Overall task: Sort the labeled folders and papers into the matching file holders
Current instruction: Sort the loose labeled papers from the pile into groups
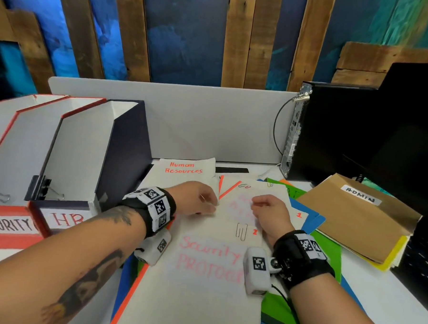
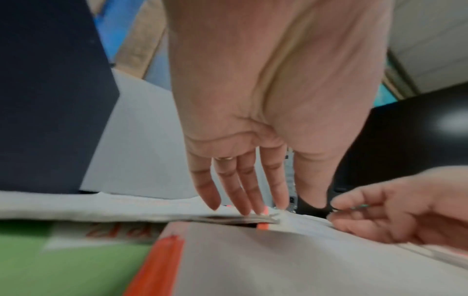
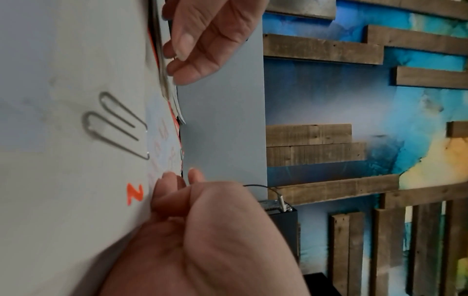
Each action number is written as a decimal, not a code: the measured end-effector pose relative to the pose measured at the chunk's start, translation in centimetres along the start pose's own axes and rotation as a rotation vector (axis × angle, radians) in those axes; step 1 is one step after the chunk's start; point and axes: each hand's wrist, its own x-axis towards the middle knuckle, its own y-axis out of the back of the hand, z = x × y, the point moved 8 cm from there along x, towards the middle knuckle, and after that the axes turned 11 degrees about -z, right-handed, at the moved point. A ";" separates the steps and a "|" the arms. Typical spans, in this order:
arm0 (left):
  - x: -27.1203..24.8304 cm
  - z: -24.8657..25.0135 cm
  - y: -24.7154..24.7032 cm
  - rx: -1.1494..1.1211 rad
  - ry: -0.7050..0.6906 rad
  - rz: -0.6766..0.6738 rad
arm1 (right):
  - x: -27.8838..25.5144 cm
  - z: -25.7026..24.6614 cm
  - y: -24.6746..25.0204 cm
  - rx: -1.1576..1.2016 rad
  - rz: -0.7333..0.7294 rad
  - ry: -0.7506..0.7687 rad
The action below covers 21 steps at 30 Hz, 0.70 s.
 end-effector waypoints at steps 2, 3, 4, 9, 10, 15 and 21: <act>0.1 0.9 -1.4 -0.060 -0.027 -0.096 | -0.1 -0.1 0.1 -0.037 0.007 -0.017; 0.0 1.2 -2.0 -0.048 -0.012 -0.149 | -0.3 -0.2 -0.1 -0.051 -0.010 -0.023; -0.1 1.3 -2.5 -0.014 0.014 -0.188 | -0.6 -0.4 -0.4 -0.054 -0.036 -0.033; -1.3 1.1 -3.2 0.153 0.143 -0.234 | -2.1 -1.6 -1.9 -0.144 -0.195 -0.038; -1.4 1.0 -3.1 0.180 0.153 -0.227 | -2.5 -1.9 -2.3 -0.177 -0.238 -0.038; -2.1 1.1 -0.8 0.106 0.123 -0.086 | -4.3 -2.9 -3.5 -0.204 -0.391 -0.075; -3.3 1.9 1.8 -0.050 0.061 0.108 | -6.7 -3.5 -4.4 0.167 -0.483 -0.133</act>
